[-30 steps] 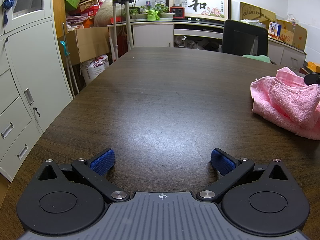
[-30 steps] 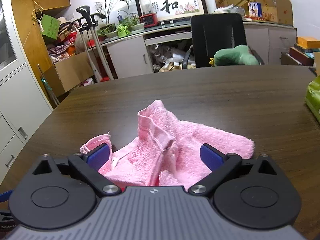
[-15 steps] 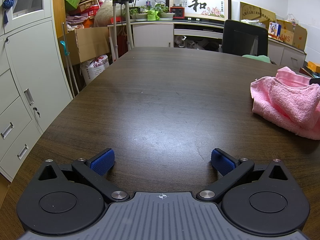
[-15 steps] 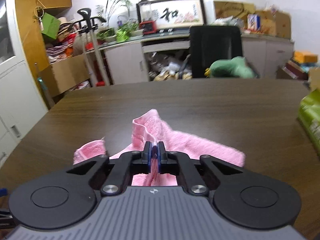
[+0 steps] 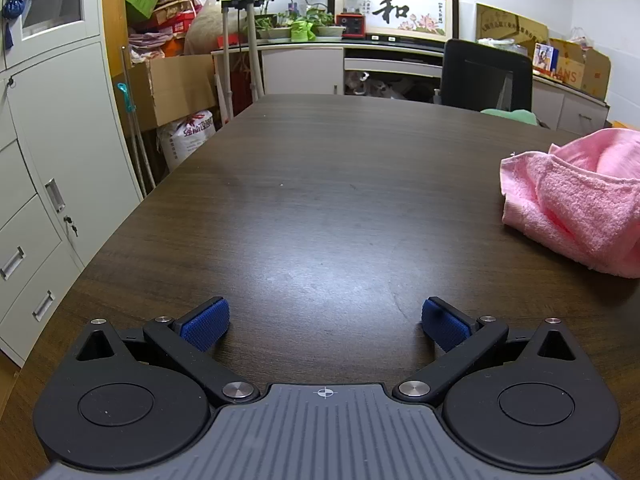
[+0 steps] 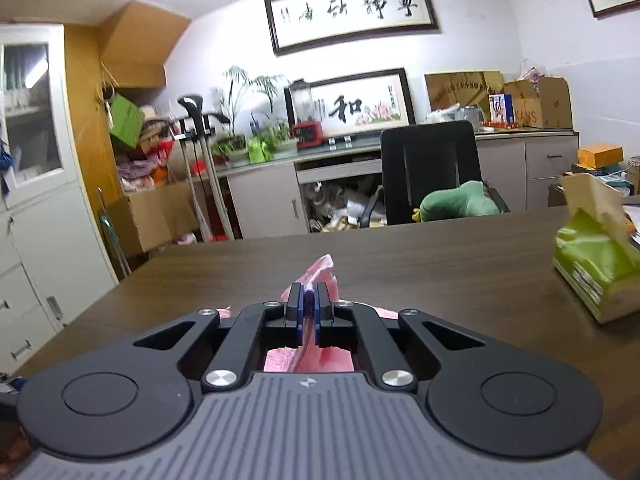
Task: Fold towel
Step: 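Lift the towel edge with the right tool while the left tool grasps another edge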
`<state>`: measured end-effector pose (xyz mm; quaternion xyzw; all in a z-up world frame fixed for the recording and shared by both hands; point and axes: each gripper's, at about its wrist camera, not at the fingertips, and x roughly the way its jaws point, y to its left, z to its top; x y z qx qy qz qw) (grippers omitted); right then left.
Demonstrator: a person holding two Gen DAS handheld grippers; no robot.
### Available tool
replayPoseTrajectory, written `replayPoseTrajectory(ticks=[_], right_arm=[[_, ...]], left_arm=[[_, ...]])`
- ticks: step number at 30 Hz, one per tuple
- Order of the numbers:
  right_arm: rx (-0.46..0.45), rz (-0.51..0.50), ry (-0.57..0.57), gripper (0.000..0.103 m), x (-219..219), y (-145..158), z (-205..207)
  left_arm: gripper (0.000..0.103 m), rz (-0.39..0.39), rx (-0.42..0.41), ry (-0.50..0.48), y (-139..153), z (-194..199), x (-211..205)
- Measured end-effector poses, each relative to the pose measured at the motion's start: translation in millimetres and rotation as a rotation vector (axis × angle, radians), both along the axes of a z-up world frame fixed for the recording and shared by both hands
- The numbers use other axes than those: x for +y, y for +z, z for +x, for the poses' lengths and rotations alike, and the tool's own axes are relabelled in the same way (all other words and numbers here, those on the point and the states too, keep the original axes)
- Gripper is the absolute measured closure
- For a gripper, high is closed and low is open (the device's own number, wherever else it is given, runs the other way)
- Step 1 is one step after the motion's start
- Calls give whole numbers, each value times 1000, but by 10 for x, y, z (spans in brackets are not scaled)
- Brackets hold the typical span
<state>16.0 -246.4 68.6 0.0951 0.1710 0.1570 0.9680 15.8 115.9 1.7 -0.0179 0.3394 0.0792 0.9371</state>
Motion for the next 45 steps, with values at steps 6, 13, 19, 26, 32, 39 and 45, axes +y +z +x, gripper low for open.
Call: replayPoseTrajectory(ticks=[6,13,19,26,32,39,45], right_arm=[[-26,38,68,98,-157,-48,-233],[-39,21,103,98,-212,-72,-379],[-65,50,94,98,-347,-89,-544],[-47,57,77,97,-396,-186,-562],[-50,24,48,97,-331,-194,-598],[-50,7,35,94,-279,-200,-620],[-39,14,5,93,-309,-208,-615]], left_arm=[[0,-6,-30,-42,213,34,-159],[0,42,-91,-81,747,410,-500],[0,-15,0,-106,903,1032,-869],[3,-104,141,-137,697,1503,-1124],[10,-158,200,-198,515,1702,-1288],[33,-120,252,-193,345,1777,-1356],[79,-157,272,-199,276,1736,-1258]])
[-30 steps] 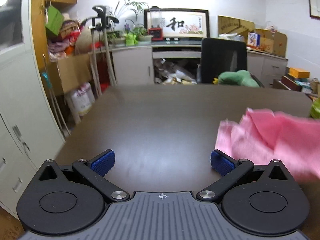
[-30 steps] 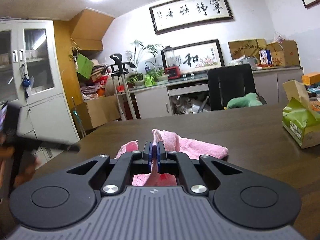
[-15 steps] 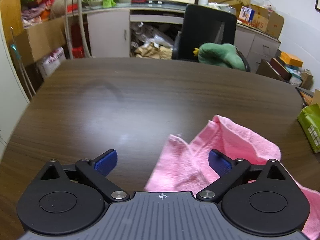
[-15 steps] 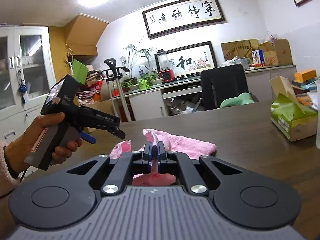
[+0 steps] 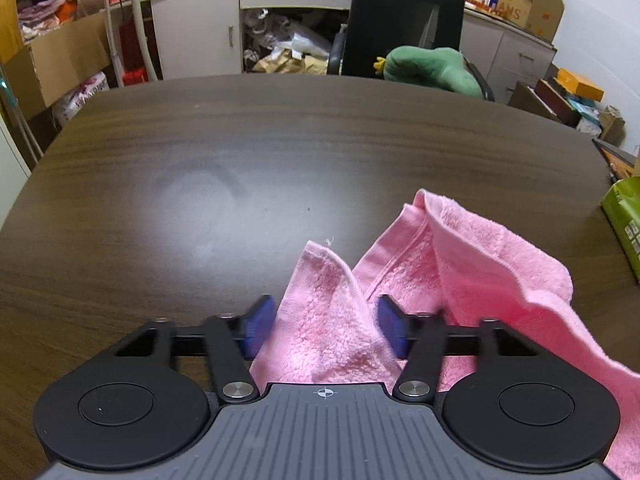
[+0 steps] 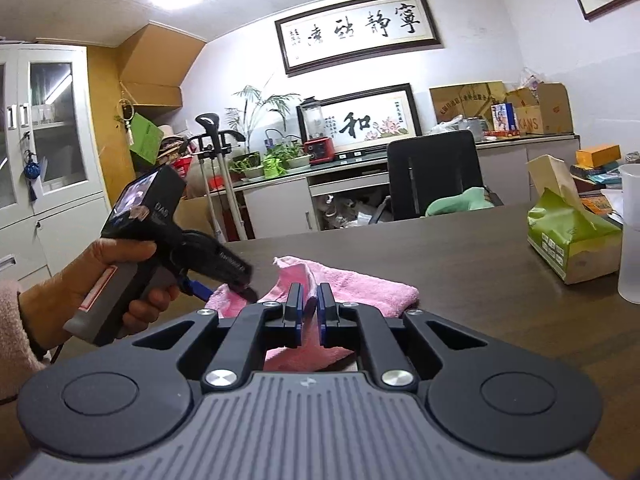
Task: Fold towel
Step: 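Lift the towel edge with the right tool while the left tool grasps another edge, then raise the towel with both tools and swing the right tool over it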
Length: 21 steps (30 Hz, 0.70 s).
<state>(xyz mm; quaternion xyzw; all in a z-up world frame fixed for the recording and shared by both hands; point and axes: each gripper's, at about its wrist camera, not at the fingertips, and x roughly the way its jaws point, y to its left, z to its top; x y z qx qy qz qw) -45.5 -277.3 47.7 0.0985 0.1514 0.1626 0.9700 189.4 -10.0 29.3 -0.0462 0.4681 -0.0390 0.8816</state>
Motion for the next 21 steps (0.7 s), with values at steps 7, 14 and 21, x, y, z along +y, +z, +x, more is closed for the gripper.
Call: replayPoseTrajectory(ticks=[7,14,21], right_arm=[[14,-1,-45,93,-36,-33,39],[8,74,-86,96,-193,-58,38],[-27,189,-35,97,-361,-90,-23]], left_arm=[[97,6,-99,-35,141,-213,15],[98,-22,-254,-33,307,-806,138],[98,-133,-302,-14,225,-1629,389]])
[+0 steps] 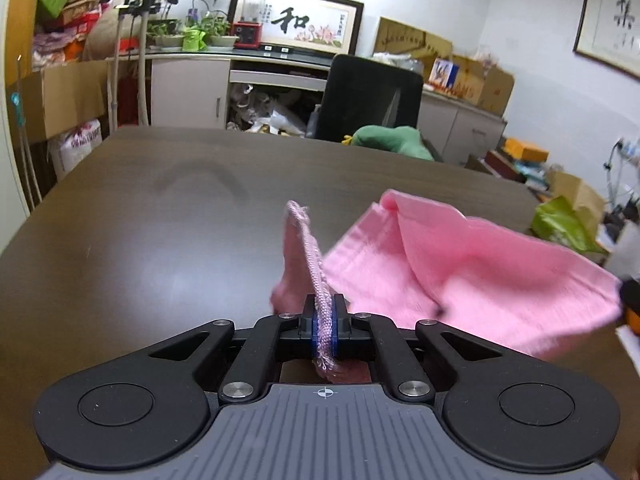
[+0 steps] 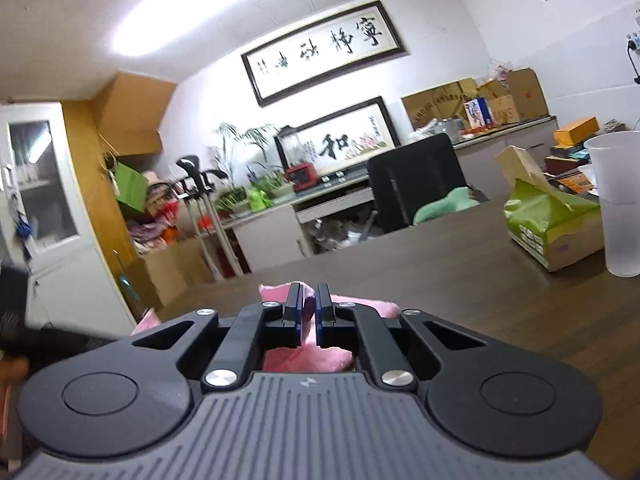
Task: Fold towel
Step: 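Raise the towel with both tools and swing the right tool over it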
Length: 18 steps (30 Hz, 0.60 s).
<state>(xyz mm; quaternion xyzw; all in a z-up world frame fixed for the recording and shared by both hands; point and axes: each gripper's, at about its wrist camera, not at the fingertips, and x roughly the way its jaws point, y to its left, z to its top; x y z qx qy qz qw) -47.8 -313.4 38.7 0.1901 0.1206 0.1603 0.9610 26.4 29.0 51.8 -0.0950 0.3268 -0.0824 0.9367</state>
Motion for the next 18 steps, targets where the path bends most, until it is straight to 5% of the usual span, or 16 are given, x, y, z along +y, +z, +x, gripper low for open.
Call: replayPoseTrajectory(ticks=[6,12,14,16,18], right_arm=[[4,135,8,100,-174,-119,-322],[-21,156,-32,99,-305,-152,-982],[41,164,-22,86,-337,-153,-930],[109,169,15,41,-318,-172,-837],[187,169,91,34,-238,-212,-706]], left_arm=[[98,-66,-59,-13,55,-488,162],[98,-84,-88,14,108,-668,355],[98,-97,-84,22,107,-656,394],[98,-97,-73,25,67,-646,428],[98,-98,-61,31,14,-672,443]])
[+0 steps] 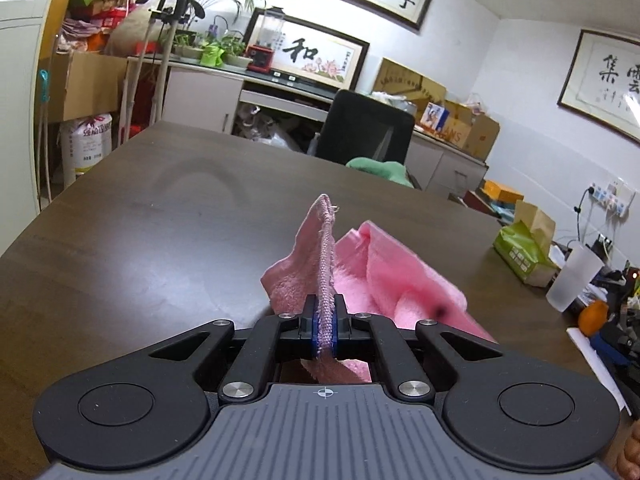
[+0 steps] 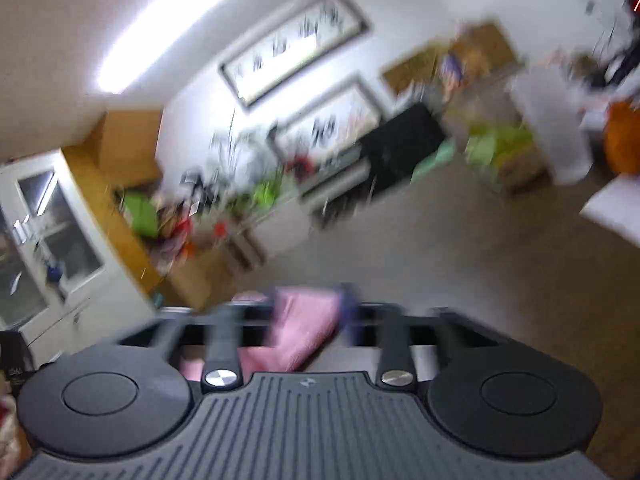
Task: Fold towel
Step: 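Raise the towel with both tools and swing the right tool over it, then hold the pink towel up by two corners with both tools and lower it flat onto the table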
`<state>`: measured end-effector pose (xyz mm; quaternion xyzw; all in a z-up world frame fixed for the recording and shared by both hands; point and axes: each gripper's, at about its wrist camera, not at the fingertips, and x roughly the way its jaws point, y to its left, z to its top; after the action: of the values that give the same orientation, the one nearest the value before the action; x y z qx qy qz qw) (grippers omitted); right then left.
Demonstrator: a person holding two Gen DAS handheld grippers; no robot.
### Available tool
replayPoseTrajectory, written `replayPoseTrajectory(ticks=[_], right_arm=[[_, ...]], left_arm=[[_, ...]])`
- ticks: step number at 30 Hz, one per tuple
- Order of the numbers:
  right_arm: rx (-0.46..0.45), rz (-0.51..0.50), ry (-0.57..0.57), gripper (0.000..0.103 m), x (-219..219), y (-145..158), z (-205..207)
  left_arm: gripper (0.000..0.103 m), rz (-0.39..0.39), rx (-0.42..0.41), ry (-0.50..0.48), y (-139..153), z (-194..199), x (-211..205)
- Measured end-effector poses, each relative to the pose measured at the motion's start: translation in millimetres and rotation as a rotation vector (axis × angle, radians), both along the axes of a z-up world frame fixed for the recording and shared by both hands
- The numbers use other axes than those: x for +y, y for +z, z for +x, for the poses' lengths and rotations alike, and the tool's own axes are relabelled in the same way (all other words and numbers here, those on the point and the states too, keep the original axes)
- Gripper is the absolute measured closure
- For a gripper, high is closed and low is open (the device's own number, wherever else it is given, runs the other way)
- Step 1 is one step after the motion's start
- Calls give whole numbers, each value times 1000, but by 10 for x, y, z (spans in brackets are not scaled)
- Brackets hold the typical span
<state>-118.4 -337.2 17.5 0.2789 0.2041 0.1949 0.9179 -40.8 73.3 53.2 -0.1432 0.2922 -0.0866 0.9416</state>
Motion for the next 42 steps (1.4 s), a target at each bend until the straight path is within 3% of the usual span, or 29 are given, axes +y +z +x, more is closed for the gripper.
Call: replayPoseTrajectory(ticks=[6,10,12,17,23,26,30,35,42], right_arm=[[101,-144,134,41,458,-147,173],[156,-152,152,42,620,-225,288],[165,-153,159,51,699,-258,332],[183,-188,158,93,856,-303,392],[140,-248,167,98,923,-240,224],[130,-228,174,98,884,-209,189],[129,-127,161,98,755,-221,194],[127,9,157,98,558,-261,163],[61,207,164,98,252,-206,60]], left_arm=[[97,-16,58,15,-187,-103,154],[95,-30,69,15,-223,-109,246],[92,-29,71,20,-243,-107,271],[79,-39,111,34,-319,-19,343],[77,-66,137,58,-390,48,446],[78,-91,146,71,-416,72,507],[94,-116,140,87,-417,64,566],[97,-111,124,85,-397,28,579],[97,-191,105,80,-329,29,611]])
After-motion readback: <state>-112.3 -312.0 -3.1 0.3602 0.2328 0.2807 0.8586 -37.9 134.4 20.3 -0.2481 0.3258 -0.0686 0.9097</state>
